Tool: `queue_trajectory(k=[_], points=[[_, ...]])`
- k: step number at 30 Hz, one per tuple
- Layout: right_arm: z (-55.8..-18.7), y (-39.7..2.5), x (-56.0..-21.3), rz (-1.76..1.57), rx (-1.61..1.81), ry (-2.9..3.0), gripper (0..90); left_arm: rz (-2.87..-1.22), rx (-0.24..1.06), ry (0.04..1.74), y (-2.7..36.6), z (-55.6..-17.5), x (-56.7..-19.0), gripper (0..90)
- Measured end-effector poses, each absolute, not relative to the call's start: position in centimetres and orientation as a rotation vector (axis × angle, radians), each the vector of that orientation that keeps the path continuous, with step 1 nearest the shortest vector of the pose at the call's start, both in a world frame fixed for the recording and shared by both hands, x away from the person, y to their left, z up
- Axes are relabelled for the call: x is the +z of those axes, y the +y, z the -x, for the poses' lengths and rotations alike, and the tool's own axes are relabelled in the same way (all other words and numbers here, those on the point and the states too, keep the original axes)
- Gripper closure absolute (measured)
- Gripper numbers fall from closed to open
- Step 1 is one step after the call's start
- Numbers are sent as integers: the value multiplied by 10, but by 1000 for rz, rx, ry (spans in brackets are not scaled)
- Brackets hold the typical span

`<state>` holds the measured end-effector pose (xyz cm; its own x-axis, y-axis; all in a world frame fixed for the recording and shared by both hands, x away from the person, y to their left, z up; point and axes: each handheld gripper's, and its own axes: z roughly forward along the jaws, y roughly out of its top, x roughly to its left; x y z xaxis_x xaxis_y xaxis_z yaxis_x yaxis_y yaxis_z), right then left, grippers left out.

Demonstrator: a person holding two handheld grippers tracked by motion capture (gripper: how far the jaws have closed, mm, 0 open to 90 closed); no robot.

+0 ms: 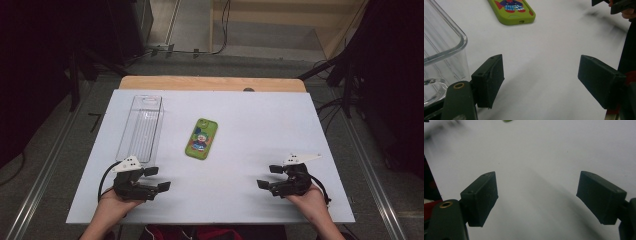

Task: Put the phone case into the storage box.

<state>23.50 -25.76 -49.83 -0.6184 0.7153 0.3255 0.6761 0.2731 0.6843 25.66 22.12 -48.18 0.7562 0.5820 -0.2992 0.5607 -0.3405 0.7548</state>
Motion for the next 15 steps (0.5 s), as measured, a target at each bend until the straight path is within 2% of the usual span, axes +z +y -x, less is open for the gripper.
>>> queue_trajectory(k=[15], points=[[-233,-260,-499,-1360,1316,2462,153,-2034,26,847,220,-258,-481,235]])
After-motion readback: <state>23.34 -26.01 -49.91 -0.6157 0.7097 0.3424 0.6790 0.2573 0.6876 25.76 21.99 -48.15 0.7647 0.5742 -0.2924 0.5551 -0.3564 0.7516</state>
